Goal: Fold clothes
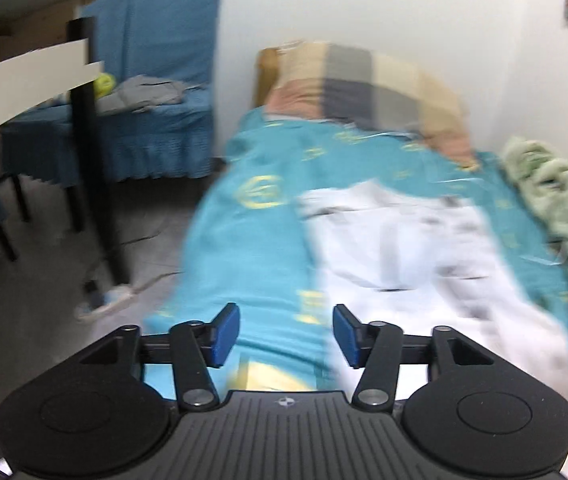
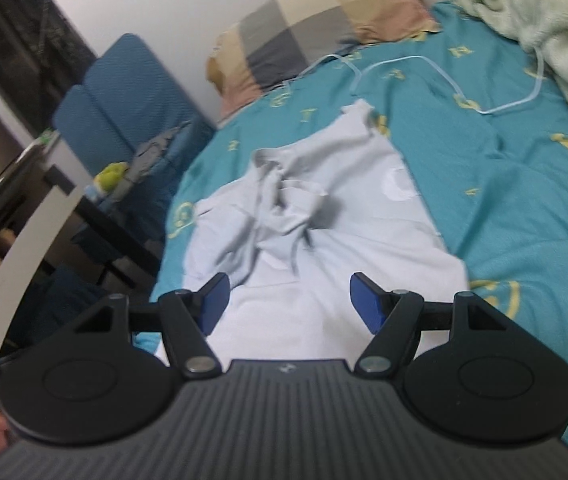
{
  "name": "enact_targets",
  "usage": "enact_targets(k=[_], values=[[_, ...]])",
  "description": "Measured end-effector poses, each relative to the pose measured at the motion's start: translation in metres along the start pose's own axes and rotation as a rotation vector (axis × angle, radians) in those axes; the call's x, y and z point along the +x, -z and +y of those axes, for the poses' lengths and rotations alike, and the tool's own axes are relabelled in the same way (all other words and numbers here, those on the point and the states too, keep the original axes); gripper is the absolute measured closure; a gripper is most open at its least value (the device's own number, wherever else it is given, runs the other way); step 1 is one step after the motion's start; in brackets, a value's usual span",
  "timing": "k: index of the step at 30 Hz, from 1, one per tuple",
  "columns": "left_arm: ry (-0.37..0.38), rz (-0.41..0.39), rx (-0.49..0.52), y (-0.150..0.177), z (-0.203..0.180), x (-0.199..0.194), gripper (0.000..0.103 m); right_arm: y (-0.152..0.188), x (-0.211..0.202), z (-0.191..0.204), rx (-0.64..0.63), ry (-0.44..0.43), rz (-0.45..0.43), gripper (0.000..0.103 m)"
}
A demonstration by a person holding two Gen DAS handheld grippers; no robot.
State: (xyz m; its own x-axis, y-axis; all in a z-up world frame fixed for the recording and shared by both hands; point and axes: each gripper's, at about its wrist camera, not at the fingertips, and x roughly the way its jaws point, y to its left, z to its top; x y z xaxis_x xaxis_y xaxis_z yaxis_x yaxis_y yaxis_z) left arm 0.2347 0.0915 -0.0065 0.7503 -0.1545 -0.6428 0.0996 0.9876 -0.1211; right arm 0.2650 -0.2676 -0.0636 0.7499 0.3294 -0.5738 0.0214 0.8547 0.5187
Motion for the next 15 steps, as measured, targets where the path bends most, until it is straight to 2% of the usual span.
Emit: enact_targets(k=[3, 7, 12, 15], values=[[0.029, -0.015, -0.002, 0.016, -0.040, -0.013, 0.041, 0.001, -0.001, 0.009, -0.046, -0.044, -0.009, 0.033], [0.017, 0.015, 0.075, 0.038, -0.071, 0.012, 0.040, 0.003, 0.003, 0.019, -0.078, -0.108, 0.026, 0.034], [-0.005, 0.029, 0.118, 0.049, -0.064, 0.041, 0.043, -0.007, 0.018, 0.038, -0.153, -0.136, 0.044, 0.034], [0.028, 0.024, 0.118, 0.046, -0.050, 0.057, 0.044, -0.028, 0.054, 0.047, -0.130, -0.133, 0.047, 0.034]])
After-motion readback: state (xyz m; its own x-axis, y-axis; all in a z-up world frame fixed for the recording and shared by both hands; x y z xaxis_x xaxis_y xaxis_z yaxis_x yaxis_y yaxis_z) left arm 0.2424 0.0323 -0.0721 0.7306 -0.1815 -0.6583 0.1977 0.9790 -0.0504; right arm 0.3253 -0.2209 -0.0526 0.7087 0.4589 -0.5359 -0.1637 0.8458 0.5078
